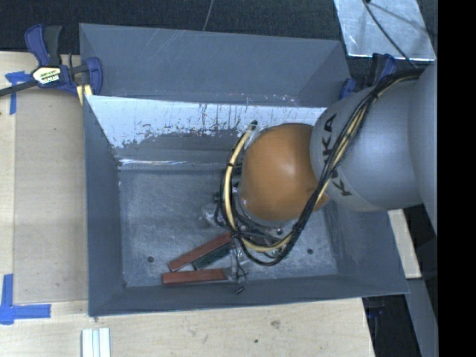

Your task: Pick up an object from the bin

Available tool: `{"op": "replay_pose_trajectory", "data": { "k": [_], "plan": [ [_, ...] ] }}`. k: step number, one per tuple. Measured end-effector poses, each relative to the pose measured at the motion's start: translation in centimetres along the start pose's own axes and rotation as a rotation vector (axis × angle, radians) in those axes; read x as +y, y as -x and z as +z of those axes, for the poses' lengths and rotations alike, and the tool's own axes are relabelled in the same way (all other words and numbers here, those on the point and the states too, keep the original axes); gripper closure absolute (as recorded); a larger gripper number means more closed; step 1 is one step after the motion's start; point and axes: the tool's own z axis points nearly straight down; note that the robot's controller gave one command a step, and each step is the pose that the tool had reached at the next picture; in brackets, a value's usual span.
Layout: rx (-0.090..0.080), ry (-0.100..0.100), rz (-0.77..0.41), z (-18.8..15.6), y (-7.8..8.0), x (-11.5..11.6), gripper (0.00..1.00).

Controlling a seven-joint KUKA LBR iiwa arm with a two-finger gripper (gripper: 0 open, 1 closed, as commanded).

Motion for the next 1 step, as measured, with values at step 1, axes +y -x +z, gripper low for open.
{"op": "replay_pose_trajectory", "data": {
  "k": [1],
  "plan": [
    [-0.003,0.0,-0.033,-0.59,0.78,-0.74,0.0]
  ]
}}
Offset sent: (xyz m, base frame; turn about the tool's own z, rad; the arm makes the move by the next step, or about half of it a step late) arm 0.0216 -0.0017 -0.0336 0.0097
